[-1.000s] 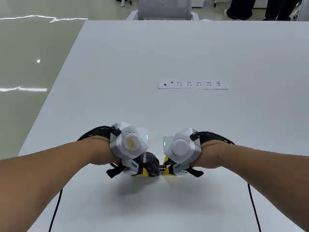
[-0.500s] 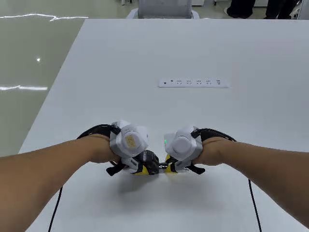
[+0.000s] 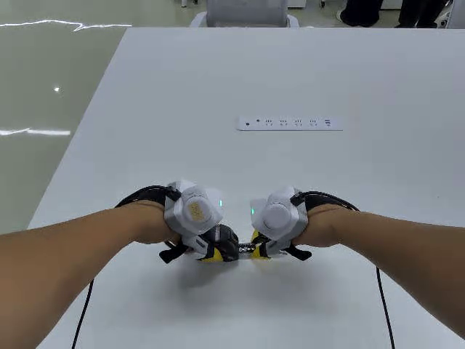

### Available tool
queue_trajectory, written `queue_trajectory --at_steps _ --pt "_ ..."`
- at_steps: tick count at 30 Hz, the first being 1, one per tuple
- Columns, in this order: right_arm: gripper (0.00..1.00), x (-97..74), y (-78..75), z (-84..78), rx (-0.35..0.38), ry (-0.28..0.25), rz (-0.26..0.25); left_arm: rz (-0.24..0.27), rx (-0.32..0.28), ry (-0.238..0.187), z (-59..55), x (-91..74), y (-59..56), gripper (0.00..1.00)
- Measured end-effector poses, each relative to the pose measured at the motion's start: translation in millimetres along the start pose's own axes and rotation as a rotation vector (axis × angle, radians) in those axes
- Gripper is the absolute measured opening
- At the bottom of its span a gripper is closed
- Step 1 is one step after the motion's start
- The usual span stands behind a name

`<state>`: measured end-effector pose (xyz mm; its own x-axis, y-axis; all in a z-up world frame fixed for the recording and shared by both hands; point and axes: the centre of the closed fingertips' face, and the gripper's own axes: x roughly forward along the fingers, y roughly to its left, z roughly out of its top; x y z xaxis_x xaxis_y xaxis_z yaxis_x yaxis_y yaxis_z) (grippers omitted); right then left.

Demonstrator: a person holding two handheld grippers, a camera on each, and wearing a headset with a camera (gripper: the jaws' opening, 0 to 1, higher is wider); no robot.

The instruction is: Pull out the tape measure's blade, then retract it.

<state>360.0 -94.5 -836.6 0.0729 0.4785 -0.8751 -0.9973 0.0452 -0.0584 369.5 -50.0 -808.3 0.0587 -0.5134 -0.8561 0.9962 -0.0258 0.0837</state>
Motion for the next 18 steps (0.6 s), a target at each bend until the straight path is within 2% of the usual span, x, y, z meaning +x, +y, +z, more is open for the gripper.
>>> queue_trajectory --at_steps 18 --pt "0.12 -5.4 0.4 -11.4 0.008 0.006 -0.002 0.0 -0.001 0.0 -0.1 0.5 -0.1 0.33"
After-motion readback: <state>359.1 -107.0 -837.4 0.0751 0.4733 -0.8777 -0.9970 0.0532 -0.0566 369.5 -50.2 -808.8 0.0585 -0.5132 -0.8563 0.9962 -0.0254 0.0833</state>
